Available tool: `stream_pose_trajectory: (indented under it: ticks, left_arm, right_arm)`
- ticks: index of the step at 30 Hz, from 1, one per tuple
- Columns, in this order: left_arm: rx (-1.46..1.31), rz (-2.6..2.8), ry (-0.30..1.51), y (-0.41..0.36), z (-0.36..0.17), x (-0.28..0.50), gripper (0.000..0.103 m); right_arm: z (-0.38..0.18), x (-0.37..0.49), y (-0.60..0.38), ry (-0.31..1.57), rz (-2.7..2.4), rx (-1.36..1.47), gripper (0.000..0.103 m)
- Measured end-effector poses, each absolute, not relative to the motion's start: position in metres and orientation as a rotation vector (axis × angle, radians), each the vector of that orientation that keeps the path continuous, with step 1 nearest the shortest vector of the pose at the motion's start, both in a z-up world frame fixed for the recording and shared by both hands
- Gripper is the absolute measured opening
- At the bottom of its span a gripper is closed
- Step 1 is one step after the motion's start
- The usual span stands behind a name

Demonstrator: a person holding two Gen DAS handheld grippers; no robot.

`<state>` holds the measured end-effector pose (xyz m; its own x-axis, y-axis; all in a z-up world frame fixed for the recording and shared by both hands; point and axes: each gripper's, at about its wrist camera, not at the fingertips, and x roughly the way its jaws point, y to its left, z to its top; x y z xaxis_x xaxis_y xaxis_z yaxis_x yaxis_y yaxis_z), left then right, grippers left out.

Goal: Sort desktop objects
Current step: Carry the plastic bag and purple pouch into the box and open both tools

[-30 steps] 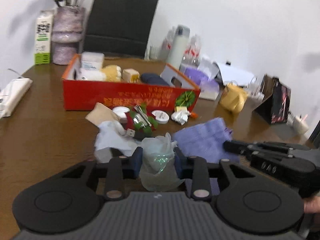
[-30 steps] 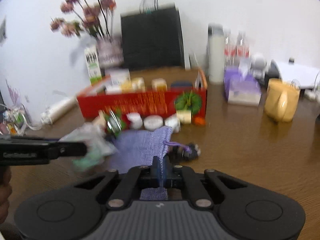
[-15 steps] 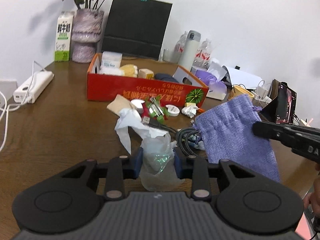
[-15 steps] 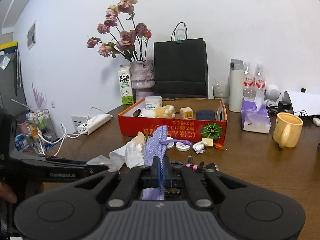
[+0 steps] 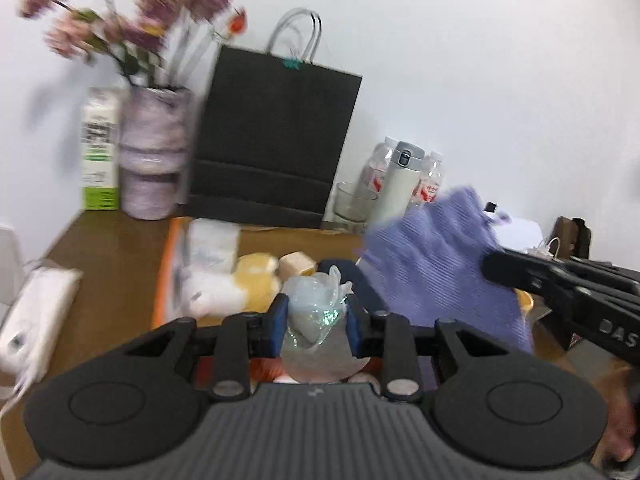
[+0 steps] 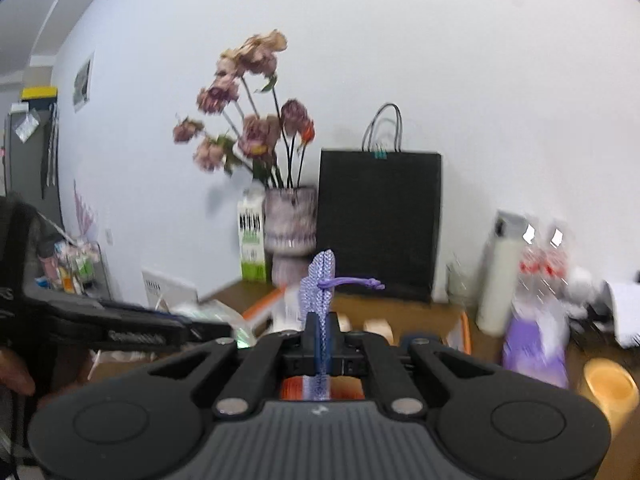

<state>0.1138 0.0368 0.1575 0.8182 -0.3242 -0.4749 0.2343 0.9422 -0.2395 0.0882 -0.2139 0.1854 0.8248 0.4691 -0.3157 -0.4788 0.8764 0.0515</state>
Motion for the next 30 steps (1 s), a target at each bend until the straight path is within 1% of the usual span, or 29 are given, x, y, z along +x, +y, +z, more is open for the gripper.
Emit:
stream_pose_trajectory:
  ticks: [3,6,8,9,13,14,15,16,17,18,19,21,23,24,25,26,27,29,30]
  left_arm:
    - [-0.148,-0.277,0.645,0.024,0.144,0.196,0.030]
    - [-0.122,-0.292,0.781,0.005,0.108,0.263,0.031]
    - [-0.092,-0.278,0.826,-0.003,0.086,0.287,0.032]
    - [-0.098,-0.290,0.815,-0.004,0.081,0.288,0.030]
    - [-0.061,-0.251,0.794,-0.011,0.076,0.299,0.032]
    - [-0.058,-0.253,0.804,-0.013,0.076,0.303,0.038]
    - [-0.063,-0.255,0.809,-0.014,0.079,0.303,0.049]
    - [-0.070,-0.262,0.801,-0.011,0.083,0.300,0.056]
    - [-0.071,-0.270,0.787,-0.009,0.087,0.297,0.073]
    - [-0.074,-0.279,0.760,-0.005,0.092,0.291,0.087]
    - [-0.081,-0.283,0.737,-0.001,0.098,0.286,0.090]
    - [-0.093,-0.284,0.724,0.004,0.110,0.272,0.091]
    - [-0.073,-0.253,0.703,0.010,0.122,0.242,0.096]
    - [-0.065,-0.216,0.668,0.014,0.127,0.220,0.100]
    - [-0.063,-0.186,0.633,0.019,0.131,0.195,0.101]
    - [-0.075,-0.165,0.605,0.024,0.134,0.173,0.103]
    - [-0.098,-0.152,0.581,0.029,0.135,0.150,0.103]
    - [-0.128,-0.143,0.564,0.036,0.132,0.106,0.103]
    - [-0.131,-0.132,0.568,0.037,0.129,0.089,0.103]
  right_arm:
    - [0.172,0.183,-0.198,0.437,0.473,0.013,0.001]
    - [0.121,0.275,-0.180,0.644,0.351,-0.003,0.001]
    - [0.088,0.306,-0.171,0.760,0.280,-0.059,0.002]
    - [0.078,0.314,-0.169,0.795,0.281,-0.060,0.001]
    - [0.047,0.334,-0.177,0.948,0.303,0.020,0.003]
    - [0.043,0.337,-0.181,0.966,0.305,0.051,0.008]
    - [0.043,0.340,-0.188,0.978,0.315,0.106,0.010]
    - [0.044,0.341,-0.197,0.992,0.324,0.161,0.012]
    - [0.046,0.340,-0.205,1.000,0.334,0.205,0.021]
    - [0.051,0.337,-0.211,0.997,0.346,0.235,0.028]
    - [0.058,0.332,-0.216,0.980,0.357,0.249,0.031]
    - [0.077,0.316,-0.218,0.921,0.299,0.190,0.053]
    - [0.097,0.288,-0.219,0.840,0.244,0.097,0.060]
    - [0.105,0.270,-0.221,0.800,0.240,0.063,0.060]
    - [0.111,0.254,-0.224,0.766,0.252,0.042,0.061]
    - [0.115,0.231,-0.228,0.728,0.271,0.031,0.066]
    - [0.117,0.211,-0.229,0.701,0.289,0.024,0.076]
    - [0.117,0.166,-0.233,0.649,0.320,0.011,0.084]
    - [0.116,0.146,-0.233,0.637,0.328,-0.004,0.084]
